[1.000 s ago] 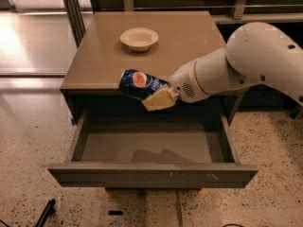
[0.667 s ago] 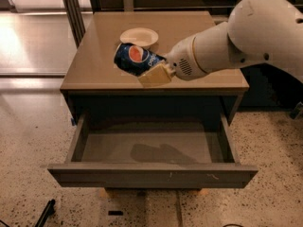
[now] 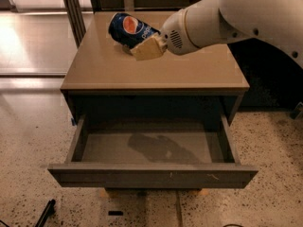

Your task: Pick pepsi can from top drawer and place on counter

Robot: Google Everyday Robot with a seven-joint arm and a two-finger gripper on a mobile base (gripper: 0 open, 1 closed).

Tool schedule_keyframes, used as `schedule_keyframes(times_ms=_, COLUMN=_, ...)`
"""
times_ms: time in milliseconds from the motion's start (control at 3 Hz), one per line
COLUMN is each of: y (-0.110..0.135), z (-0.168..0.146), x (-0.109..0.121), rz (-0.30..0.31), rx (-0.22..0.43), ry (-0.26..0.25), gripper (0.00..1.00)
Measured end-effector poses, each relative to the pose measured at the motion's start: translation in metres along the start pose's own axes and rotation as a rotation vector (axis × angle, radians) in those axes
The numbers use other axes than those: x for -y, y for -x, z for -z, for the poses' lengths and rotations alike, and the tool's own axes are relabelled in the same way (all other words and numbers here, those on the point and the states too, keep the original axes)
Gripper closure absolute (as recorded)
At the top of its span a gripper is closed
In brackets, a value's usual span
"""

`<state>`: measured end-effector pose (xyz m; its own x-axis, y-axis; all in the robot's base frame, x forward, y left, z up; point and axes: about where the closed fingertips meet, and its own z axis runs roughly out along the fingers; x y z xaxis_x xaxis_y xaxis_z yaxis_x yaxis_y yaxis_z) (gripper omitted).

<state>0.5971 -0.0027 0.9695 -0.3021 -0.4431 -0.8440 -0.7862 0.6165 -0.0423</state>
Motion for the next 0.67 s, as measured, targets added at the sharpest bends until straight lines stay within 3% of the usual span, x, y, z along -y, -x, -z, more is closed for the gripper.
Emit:
schedule_keyframes(times_ms=333, y=-0.004, z=0.001, x=-0.012, rz=-0.020, rx=0.010, ry=-0.031, gripper=1.00)
schedule_keyframes(times_ms=667, y=-0.036, z=0.008, x=0.000, rz=-0.123, rx=0.026, ry=-0.138, gripper=1.00)
